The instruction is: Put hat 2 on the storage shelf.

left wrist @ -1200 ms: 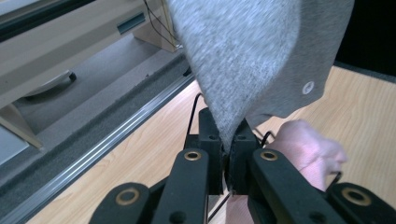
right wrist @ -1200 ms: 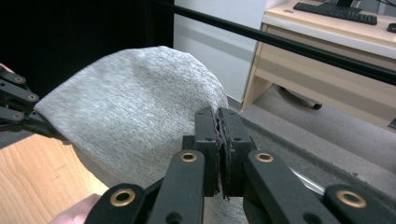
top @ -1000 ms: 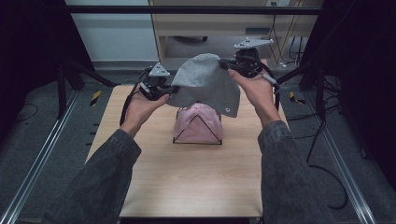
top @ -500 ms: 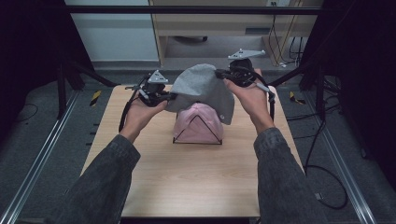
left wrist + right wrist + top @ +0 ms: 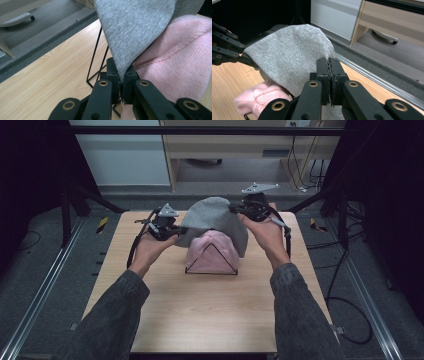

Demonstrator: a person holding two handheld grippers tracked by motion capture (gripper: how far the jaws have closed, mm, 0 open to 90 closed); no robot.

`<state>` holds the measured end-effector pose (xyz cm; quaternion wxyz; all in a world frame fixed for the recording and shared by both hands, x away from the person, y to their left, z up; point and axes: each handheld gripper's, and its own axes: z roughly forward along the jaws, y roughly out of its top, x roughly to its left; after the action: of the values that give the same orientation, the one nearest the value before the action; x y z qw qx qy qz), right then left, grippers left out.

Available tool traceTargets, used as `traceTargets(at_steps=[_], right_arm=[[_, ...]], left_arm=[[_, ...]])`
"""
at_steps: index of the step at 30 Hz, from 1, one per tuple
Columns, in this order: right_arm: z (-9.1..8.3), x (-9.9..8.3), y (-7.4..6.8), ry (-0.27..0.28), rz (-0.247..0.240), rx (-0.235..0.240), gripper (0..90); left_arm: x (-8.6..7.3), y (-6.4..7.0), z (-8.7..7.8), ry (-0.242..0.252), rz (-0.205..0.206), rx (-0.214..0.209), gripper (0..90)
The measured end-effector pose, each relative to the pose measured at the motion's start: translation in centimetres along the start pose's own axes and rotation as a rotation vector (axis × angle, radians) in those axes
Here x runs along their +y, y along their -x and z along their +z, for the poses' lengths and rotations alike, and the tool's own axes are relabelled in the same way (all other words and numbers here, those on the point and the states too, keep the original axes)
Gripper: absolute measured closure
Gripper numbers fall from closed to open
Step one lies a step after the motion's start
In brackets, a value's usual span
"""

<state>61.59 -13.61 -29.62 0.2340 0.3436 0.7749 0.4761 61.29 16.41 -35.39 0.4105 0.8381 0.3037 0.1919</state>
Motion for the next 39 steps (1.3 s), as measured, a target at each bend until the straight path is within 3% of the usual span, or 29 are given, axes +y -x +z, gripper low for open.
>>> traceTargets(at_steps=[10,39], right_arm=[[0.2,-1.0,0.1,-0.015,0.004,0.009,88.1],[2.1,-2.7,-1.8,-0.077,-0.036,0.029,88.1]], left_arm=[[-0.7,0.2,0.4,-0.007,0.003,-0.007,87.3],[-3.6,0.2,1.5,-0.067,-0.009,-0.006,87.3]])
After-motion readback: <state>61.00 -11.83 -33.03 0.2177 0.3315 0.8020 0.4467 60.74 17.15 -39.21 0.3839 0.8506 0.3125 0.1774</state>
